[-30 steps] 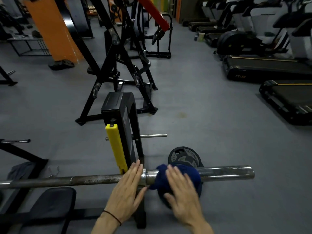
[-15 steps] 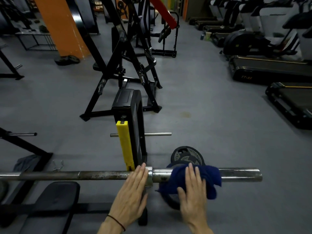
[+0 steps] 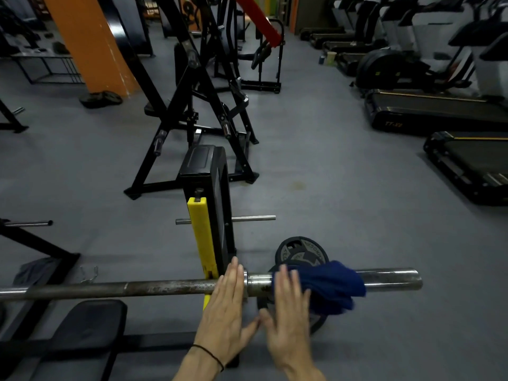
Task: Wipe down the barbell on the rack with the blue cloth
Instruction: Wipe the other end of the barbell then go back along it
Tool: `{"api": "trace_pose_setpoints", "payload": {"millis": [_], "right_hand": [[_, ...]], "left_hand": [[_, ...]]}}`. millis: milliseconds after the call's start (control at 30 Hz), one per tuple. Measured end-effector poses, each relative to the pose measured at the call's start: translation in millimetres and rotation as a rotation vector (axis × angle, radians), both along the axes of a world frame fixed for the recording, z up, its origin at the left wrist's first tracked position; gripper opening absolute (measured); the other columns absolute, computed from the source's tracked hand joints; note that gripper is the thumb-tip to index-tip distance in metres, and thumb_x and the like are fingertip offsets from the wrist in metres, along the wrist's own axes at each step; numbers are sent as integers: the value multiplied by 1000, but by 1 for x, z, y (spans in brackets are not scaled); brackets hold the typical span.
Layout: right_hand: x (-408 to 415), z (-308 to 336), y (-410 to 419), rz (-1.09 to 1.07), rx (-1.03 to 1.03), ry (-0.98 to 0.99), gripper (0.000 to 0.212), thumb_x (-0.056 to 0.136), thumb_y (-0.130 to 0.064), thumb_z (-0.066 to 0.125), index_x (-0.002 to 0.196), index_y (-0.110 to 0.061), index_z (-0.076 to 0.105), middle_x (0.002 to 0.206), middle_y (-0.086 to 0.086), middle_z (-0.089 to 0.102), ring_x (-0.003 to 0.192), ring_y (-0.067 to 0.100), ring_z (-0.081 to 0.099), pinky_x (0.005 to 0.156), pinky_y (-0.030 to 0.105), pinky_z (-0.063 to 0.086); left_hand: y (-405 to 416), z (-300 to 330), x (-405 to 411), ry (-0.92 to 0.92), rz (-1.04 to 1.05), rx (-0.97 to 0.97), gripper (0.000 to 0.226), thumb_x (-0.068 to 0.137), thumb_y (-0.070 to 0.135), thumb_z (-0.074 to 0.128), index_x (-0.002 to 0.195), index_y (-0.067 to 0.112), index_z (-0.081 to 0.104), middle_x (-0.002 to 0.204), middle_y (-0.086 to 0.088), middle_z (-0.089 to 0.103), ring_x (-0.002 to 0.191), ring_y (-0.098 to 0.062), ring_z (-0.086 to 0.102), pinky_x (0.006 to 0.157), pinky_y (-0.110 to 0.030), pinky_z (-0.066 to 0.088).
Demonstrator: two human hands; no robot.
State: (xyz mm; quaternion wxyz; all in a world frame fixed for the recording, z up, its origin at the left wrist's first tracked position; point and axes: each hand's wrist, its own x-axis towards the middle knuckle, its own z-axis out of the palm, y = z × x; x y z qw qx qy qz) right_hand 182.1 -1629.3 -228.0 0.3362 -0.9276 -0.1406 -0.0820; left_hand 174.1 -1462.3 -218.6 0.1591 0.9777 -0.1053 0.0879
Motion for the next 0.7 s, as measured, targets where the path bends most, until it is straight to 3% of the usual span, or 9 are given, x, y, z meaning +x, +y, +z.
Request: {"api": "trace_pose_setpoints", "payload": {"millis": [67, 133, 267, 367, 433, 567, 633, 700], "right_hand": [[-4, 6, 11, 231, -99, 11, 75, 103, -68, 16, 164, -26, 4, 171, -13, -9, 158, 12, -6, 127, 43, -1], [8, 12, -6, 291, -157, 4, 72, 104, -68, 19, 163, -28, 7, 169, -20, -9, 157, 7, -4, 128, 39, 5], [23, 4, -60, -26, -128, -124, 64, 108, -58, 23, 160, -21, 32, 169, -16, 16, 156, 13, 17, 124, 38, 15], [20, 3, -40, -170, -59, -60, 68, 107, -59, 19, 159, -17, 32, 170, -12, 16, 157, 19, 17, 127, 36, 0], [11, 1, -4, -65, -99, -55, 71, 106, -63, 19, 161, -18, 25, 171, -4, 15, 158, 18, 10, 126, 37, -6], [15, 6, -13, 248, -306, -117, 71, 105, -63, 24, 164, -25, 14, 172, -11, 4, 158, 11, 6, 123, 42, 7], [25, 3, -54, 142, -345, -183, 65, 107, -59, 25, 162, -24, 25, 171, -10, 14, 156, 13, 16, 124, 39, 10], [29, 3, -86, -68, -257, -161, 63, 108, -55, 24, 158, -20, 35, 169, -9, 21, 155, 17, 24, 127, 37, 5]], "left_hand": [[1, 1, 10, 20, 12, 4, 115, 82, 60, 62, 160, 8, -4, 169, -8, -7, 156, -17, -2, 123, -30, 4], [5, 4, 20, 28, 8, 8, 115, 84, 61, 59, 160, 12, -11, 169, -4, -14, 155, -14, -8, 123, -27, -3], [10, 11, 15, -8, -18, 79, 106, 85, 59, 58, 161, 8, 6, 169, -10, 1, 156, -20, 2, 123, -30, 3], [10, 6, -4, -48, -29, 100, 103, 84, 59, 57, 160, 6, 13, 169, -11, 7, 156, -24, 9, 123, -36, 9], [7, 1, -10, -68, -41, 88, 102, 81, 52, 60, 159, 3, 16, 168, -13, 8, 155, -27, 13, 123, -38, 13], [1, -2, -9, -58, -11, 89, 102, 80, 52, 57, 159, 1, 16, 168, -16, 9, 155, -28, 14, 120, -41, 18], [2, -3, -7, -38, -13, 106, 109, 78, 58, 59, 159, 1, 14, 168, -16, 9, 155, -27, 12, 119, -40, 18], [3, -3, -4, -8, -10, 117, 120, 72, 58, 70, 160, 2, 9, 169, -14, 5, 155, -25, 8, 119, -37, 15]]}}
